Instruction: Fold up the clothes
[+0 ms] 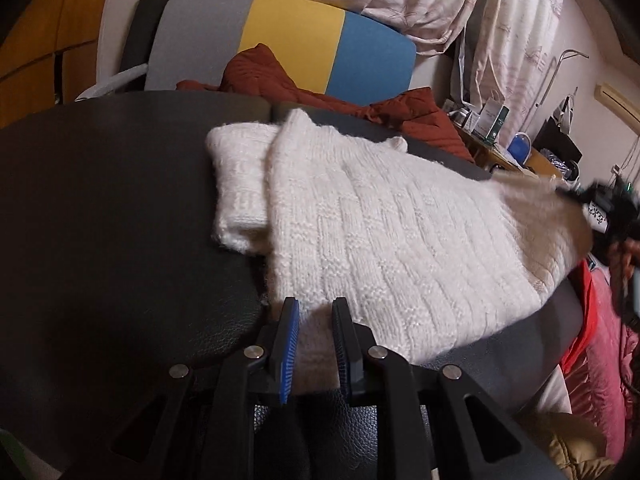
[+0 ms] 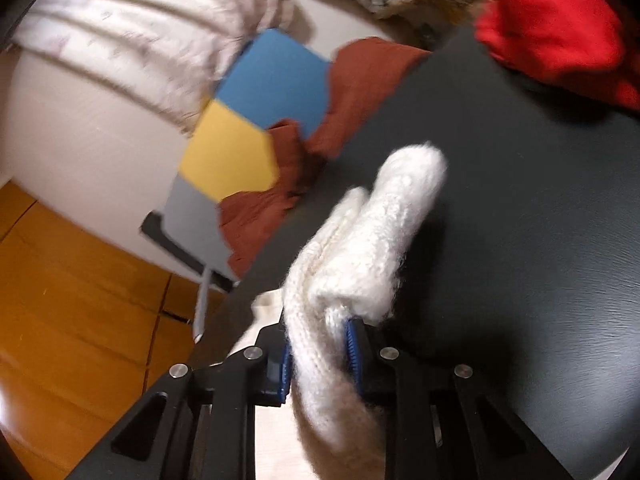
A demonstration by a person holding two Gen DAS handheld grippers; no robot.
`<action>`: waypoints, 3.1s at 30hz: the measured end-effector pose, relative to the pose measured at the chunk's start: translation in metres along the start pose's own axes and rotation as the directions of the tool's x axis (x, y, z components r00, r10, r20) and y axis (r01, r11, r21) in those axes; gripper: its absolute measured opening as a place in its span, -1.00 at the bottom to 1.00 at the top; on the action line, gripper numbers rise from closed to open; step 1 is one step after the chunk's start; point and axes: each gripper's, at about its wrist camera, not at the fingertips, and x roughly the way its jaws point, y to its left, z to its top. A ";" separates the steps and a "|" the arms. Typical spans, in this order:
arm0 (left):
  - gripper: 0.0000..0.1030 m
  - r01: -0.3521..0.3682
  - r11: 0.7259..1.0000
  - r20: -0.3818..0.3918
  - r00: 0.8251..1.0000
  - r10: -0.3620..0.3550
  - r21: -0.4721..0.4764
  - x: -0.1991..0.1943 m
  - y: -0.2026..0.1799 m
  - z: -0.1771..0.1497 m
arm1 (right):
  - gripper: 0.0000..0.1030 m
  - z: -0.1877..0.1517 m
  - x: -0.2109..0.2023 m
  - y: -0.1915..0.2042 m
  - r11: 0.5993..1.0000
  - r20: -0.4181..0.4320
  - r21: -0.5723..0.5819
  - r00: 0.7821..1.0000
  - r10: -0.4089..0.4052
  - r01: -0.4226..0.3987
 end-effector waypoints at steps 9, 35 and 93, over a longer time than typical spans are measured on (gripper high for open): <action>-0.68 0.066 0.996 0.013 0.998 -0.065 -0.056 0.001 0.011 -0.003 | -0.56 -0.051 0.058 0.156 0.932 -0.121 -0.333 0.987 0.105 -0.140; -0.68 0.252 0.931 0.081 0.968 -0.239 -0.263 0.000 0.036 -0.002 | -0.05 -0.221 0.111 0.204 0.652 -0.349 -0.712 0.937 -0.007 -0.260; -0.81 0.451 0.713 0.108 0.875 -0.472 -0.537 -0.013 0.031 0.077 | -0.75 -0.210 0.080 0.106 0.716 -0.333 -0.683 0.934 -0.130 -0.144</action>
